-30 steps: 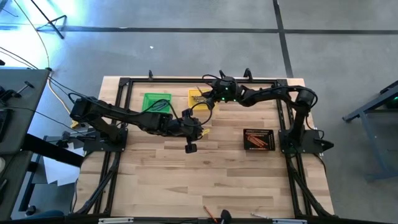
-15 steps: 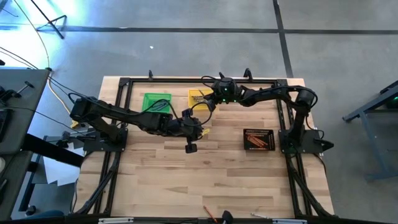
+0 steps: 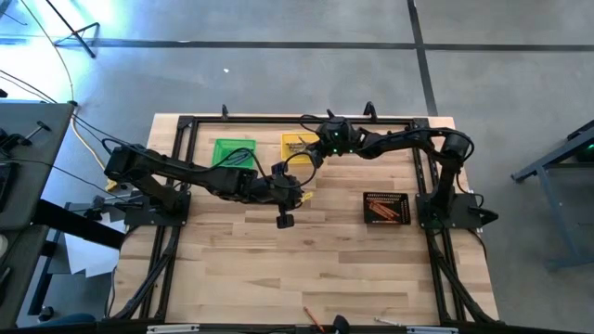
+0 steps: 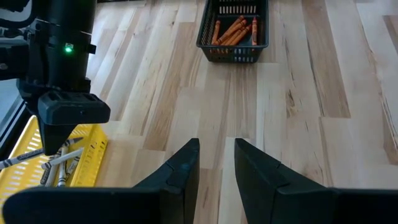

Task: Sort crayons
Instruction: Put the gray crayon into the yellow bin

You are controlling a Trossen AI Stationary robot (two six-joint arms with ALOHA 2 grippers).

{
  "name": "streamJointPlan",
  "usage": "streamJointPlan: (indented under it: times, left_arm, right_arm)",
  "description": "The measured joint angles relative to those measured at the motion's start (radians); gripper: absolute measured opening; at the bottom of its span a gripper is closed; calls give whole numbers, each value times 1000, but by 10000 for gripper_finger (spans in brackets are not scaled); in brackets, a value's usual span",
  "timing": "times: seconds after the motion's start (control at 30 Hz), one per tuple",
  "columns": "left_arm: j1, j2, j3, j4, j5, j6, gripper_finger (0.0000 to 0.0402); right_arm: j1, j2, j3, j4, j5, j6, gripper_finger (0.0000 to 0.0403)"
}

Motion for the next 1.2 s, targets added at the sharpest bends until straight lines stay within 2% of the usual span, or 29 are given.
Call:
streamJointPlan:
  times: [0.33,0.63,0.7,0.8,0.97,1.07,1.2]
  left_arm:
    - [0,0,0,0,0,0,86]
    - [0,0,0,-4,0,0,86]
    - [0,0,0,-10,1,0,86]
    - [0,0,0,-20,1,-5,86]
    - [0,0,0,-52,3,-44,86]
    - [0,0,0,-55,4,-48,86]
    - [0,0,0,-53,4,-48,86]
  right_arm:
    - [0,0,0,-8,-1,0,40]
    - [0,-1,24,-12,-15,-19,91]
    - [0,-12,48,-66,-26,-27,99]
    - [-5,-62,118,-290,-57,-117,104]
    - [10,-167,266,-884,-42,-266,105]
    - [50,-224,311,-1171,-42,-272,105]
    - [141,-312,316,-1392,-48,-181,105]
